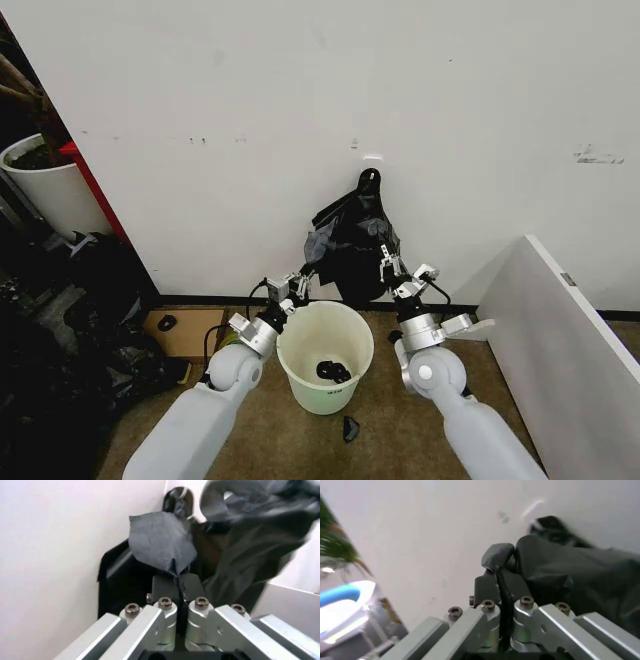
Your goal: Place the garbage bag over the trash bin.
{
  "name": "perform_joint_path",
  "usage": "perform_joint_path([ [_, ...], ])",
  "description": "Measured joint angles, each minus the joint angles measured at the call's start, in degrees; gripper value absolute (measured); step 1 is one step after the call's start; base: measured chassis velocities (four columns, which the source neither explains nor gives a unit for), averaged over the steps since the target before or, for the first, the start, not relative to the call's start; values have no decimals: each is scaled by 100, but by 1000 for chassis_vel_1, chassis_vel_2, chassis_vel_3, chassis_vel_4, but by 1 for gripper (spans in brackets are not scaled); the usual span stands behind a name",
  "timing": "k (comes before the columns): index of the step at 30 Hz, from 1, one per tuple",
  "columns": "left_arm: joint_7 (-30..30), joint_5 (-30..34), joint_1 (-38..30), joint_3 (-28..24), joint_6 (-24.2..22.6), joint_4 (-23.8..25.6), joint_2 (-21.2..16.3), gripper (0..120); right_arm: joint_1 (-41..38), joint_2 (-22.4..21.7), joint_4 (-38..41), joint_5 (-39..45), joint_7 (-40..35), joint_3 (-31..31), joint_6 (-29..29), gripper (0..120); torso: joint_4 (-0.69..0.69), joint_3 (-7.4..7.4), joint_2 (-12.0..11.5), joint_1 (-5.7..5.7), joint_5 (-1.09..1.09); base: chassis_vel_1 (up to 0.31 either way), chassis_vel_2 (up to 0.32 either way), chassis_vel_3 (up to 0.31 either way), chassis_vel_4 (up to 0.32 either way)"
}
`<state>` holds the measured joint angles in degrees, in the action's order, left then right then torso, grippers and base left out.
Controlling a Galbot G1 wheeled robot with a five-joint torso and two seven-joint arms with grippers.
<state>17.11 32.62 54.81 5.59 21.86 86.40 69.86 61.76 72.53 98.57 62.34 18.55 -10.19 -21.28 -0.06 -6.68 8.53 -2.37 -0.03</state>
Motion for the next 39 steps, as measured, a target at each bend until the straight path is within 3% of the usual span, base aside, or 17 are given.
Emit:
perform_joint_path([
  [9, -298, 126, -46, 3, -26, -90, 82, 0, 238, 355, -50, 50, 517, -50, -295, 0, -1, 0, 0, 0, 1, 0, 0, 0, 0],
  [13, -320, 136, -57, -6, -33, -13, 74, 0, 353, 357, -289, -779, 58, -59, -645, 0, -1, 0, 0, 0, 2, 0, 0, 0, 0],
  [18, -307, 90, -42, -47, -34, 32, 85, 0, 398, 188, -559, -2621, -868, -65, -972, 0, -1, 0, 0, 0, 2, 0, 0, 0, 0],
  [21, -297, 32, -15, -63, -26, 45, 109, 0, 430, 47, -705, -4165, -1624, -108, -1071, 12, -1, 0, 0, 0, 2, 0, 0, 0, 0],
  [22, -295, 14, 5, -73, -22, 61, 121, 0, 468, -39, -765, -5234, -2097, -160, -1079, 20, -1, 0, 0, 0, 2, 0, 0, 0, 0],
  [25, -295, -16, 32, -86, -19, 88, 124, 0, 550, -146, -754, -6561, -2799, -216, -1022, 30, -1, 0, 0, 0, 2, 0, 0, 0, 0],
  [27, -295, -26, 37, -89, -18, 94, 122, 0, 581, -171, -716, -6886, -3028, -231, -972, 34, -1, 0, 0, 0, 2, 0, 0, 0, 0],
  [33, -294, -140, 81, -100, -16, 127, 94, 0, 747, -403, -5, -7995, -4132, -290, -510, 59, -1, 0, 0, 0, 1, 0, 0, 0, 0],
  [39, -293, -211, 122, -101, -17, 146, 83, 0, 666, -678, 563, -8176, -4165, -302, -280, 79, -1, 0, 0, 0, 1, 0, 0, 0, 0],
])
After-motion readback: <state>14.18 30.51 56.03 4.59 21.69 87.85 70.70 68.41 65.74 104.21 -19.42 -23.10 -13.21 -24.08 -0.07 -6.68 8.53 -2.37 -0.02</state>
